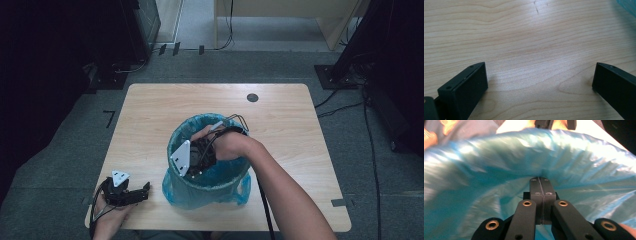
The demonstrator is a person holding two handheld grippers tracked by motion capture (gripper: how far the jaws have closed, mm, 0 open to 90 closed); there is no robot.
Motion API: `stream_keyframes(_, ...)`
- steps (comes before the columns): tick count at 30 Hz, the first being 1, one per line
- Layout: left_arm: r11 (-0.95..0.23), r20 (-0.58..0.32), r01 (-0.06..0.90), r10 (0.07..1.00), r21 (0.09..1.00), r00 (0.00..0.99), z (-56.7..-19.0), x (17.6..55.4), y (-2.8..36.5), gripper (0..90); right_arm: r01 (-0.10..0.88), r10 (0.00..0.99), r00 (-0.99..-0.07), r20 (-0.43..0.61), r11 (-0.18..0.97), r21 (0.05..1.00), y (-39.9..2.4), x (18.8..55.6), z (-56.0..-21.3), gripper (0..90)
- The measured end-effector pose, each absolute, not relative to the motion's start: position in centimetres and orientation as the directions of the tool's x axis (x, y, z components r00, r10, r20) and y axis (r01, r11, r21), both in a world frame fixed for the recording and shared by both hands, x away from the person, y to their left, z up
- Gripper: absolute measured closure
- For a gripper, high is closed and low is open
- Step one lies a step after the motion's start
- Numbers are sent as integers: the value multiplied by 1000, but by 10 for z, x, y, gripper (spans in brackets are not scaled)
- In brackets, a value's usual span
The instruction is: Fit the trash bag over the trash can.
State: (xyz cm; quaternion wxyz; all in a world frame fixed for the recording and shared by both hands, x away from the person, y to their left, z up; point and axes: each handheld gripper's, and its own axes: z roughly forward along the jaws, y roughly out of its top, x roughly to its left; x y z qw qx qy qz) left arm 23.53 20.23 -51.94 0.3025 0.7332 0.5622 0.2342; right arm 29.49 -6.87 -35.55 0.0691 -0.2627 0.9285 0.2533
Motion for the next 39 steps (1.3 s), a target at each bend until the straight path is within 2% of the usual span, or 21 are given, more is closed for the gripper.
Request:
stream_keyframes(4,-185,4,683,966,707,259,-519,235,202,0,-564,-476,-825,-306,730,386,-62,306,-357,900)
stream_keyframes(12,-187,5,683,966,706,259,-519,235,202,0,-589,-518,-808,-280,726,355,-46,320,-368,900)
stream_keyframes(21,-187,5,683,966,706,259,-519,235,203,0,-585,-517,-810,-277,745,321,-41,329,-384,900)
stream_keyframes(30,-187,5,683,966,706,259,-519,235,202,0,-619,-552,-785,-281,710,334,-50,305,-365,900)
stream_keyframes(39,-186,4,683,966,706,259,-519,235,202,0,-599,-533,-800,-275,733,321,-82,294,-347,900)
